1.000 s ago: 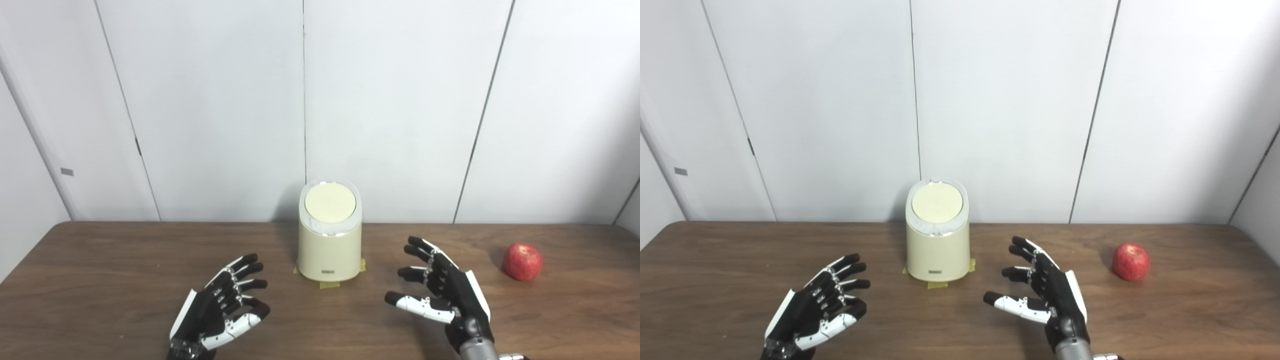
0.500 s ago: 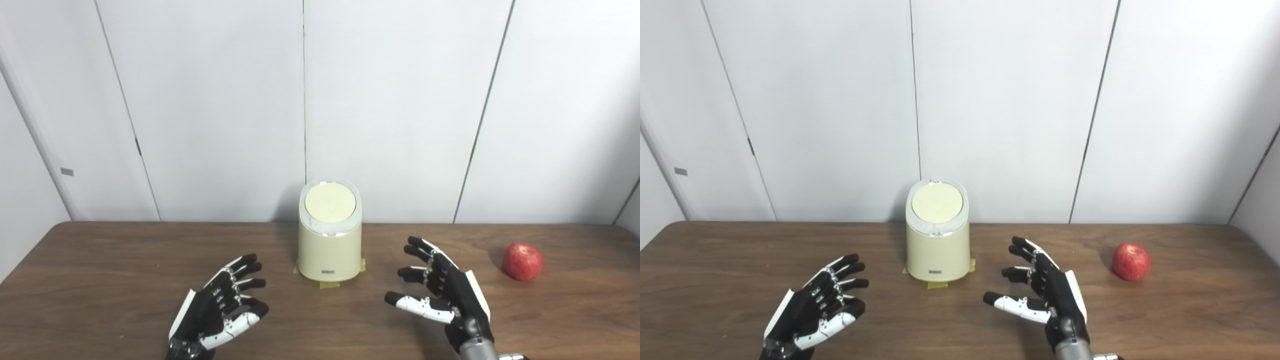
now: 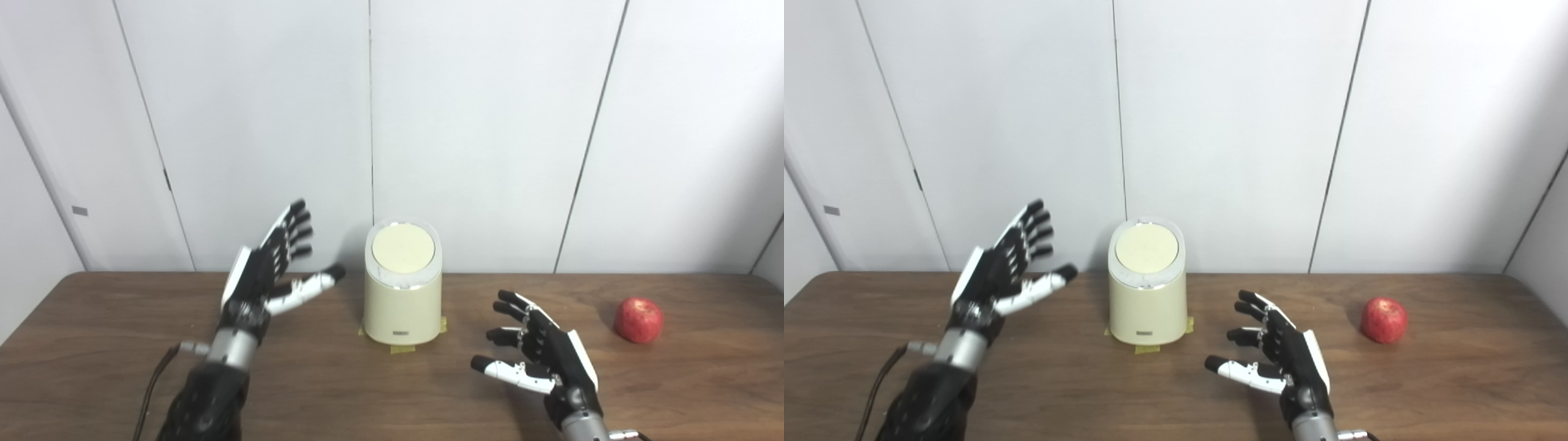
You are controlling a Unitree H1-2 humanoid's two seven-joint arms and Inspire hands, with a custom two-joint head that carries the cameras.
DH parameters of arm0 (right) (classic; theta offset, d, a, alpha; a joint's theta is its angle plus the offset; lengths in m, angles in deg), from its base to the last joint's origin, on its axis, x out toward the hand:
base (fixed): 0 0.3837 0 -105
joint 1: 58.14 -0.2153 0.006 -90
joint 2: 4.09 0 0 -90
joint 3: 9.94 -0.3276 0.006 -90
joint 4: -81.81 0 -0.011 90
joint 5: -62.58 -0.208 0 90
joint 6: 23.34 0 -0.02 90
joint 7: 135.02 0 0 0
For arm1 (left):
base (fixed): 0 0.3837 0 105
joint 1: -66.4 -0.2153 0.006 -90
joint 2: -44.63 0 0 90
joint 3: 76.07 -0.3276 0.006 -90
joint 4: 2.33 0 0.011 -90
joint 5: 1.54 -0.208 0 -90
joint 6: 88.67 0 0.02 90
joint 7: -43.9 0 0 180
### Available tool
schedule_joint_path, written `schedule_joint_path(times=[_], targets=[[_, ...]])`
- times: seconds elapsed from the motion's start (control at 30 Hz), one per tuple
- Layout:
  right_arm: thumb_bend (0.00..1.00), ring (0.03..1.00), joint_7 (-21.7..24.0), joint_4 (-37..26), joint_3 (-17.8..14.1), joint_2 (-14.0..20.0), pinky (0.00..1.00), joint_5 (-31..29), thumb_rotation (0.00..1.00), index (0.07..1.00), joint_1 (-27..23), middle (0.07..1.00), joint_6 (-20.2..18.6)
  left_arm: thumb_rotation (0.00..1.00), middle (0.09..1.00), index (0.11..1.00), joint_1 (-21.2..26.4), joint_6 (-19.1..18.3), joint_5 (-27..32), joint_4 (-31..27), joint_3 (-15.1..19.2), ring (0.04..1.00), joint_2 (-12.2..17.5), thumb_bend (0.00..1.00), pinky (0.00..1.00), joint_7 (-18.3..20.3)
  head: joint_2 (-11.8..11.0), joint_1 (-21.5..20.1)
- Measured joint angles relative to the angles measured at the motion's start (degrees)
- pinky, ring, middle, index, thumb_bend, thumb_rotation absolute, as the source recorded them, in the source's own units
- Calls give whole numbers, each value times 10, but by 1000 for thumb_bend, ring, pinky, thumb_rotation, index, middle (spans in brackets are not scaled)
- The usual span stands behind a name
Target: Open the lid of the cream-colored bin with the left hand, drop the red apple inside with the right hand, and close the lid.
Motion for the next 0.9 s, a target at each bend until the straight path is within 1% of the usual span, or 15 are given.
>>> schedule_joint_path(times=[0.03,0.1,0.23,0.27,0.37,0.43,0.47,0.57,0.73,0.8,0.9], targets=[[792,610,0,2,0,0,672,0,106,790,0,793,2,256,997,1000,8,-8,-2,7,-1,997,0,834,961,-2,0,0],[790,613,1,3,0,0,669,0,108,792,0,795,4,242,1000,1000,21,-19,-5,17,-2,1000,0,826,973,-6,0,0],[791,616,2,2,0,1,653,0,101,791,0,797,5,246,1000,1000,57,-35,-31,53,-12,1000,0,860,965,-16,0,0],[787,617,3,2,1,1,649,0,101,793,0,800,5,236,1000,1000,68,-36,-39,62,-14,1000,-1,856,971,-21,1,-1],[783,615,4,3,2,1,643,0,103,794,0,799,5,217,1000,1000,102,-37,-47,90,-19,1000,-2,845,970,-34,0,-2],[780,613,4,3,2,1,671,0,103,790,0,792,6,246,1000,1000,119,-32,-63,106,-31,1000,-3,865,907,-41,0,-4],[780,613,4,3,2,2,675,0,103,789,-1,790,6,250,1000,1000,133,-31,-71,126,-38,1000,-3,868,896,-43,0,-5],[782,618,4,3,2,0,657,0,107,787,-1,794,10,266,1000,1000,154,-31,-102,171,-60,1000,-3,878,931,-55,3,-7],[786,622,3,2,1,-1,645,0,126,792,-1,801,10,269,1000,1000,181,-26,-137,237,-92,1000,-3,889,914,-60,4,-9],[785,624,3,1,1,-1,638,0,126,792,-1,799,9,258,1000,1000,185,-24,-146,245,-98,1000,-3,889,920,-61,5,-11],[790,626,3,-2,1,-1,607,0,123,790,-1,800,9,231,1000,1000,199,-14,-152,275,-104,1000,-5,894,918,-65,6,-11]])
